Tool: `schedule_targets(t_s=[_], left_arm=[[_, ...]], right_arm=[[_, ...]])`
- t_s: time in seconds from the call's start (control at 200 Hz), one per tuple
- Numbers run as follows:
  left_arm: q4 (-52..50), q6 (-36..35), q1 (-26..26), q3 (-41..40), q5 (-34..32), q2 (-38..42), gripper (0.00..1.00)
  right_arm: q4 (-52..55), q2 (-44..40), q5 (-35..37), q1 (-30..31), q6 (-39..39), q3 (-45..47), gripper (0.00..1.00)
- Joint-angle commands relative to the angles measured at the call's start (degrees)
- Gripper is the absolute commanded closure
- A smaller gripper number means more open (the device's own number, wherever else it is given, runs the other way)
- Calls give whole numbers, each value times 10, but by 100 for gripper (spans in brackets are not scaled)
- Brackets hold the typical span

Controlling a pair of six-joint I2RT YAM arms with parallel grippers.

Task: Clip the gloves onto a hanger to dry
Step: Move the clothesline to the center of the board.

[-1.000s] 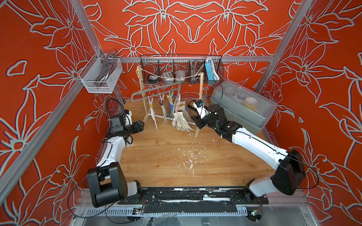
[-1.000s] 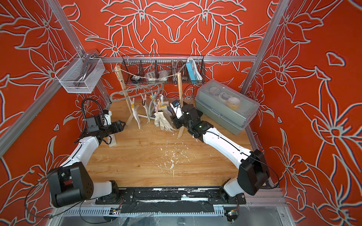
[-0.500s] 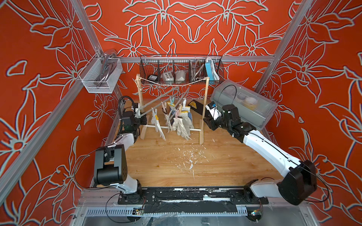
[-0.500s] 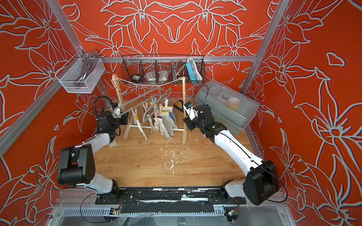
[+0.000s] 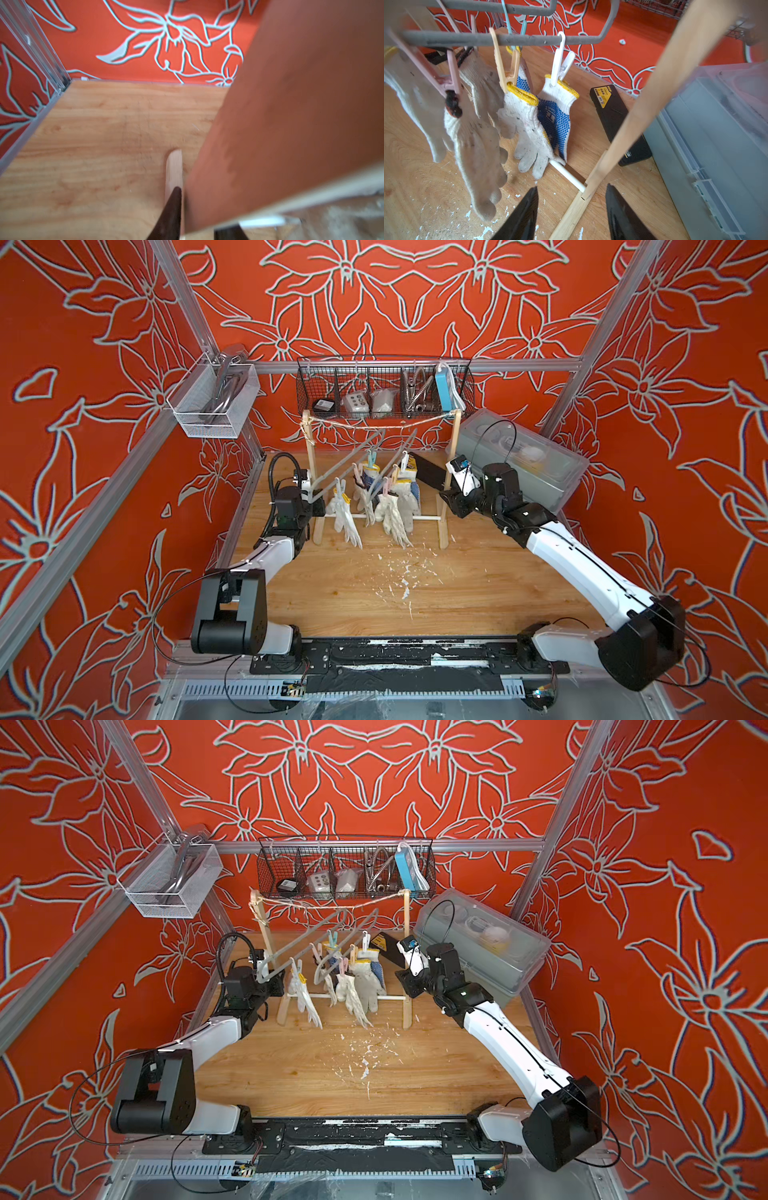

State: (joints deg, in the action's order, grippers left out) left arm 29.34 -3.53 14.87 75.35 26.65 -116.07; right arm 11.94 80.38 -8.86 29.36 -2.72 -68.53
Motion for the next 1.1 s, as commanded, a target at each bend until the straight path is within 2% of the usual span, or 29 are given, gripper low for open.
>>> schedule_targets(t_s=[0.0,0.065,0.185,0.36,0.59,0.876,0.976,1.091], left_arm=[[22,-27,-5,21,10,-6,31],[18,-43,-6,20,5,0,39],[14,-67,-8,13,-13,14,61],[5,-68,-8,9,-10,35,75],[3,-67,-16,-83,-44,122,81],[-10,-23,-35,-250,-79,255,79],[-27,-8,-55,-297,-116,298,78],[-41,11,-95,-339,-187,343,78]], right_arm=[[14,-6,-15,-4,-7,9,47],[12,-3,-18,-5,-8,7,47],[9,1,-21,-6,-9,7,47],[7,2,-27,-7,-12,9,47],[7,-9,-27,-7,-16,17,47],[2,-34,-25,-8,-19,39,47],[14,-52,-19,-12,-29,47,46],[29,-73,-24,-22,-23,57,46]])
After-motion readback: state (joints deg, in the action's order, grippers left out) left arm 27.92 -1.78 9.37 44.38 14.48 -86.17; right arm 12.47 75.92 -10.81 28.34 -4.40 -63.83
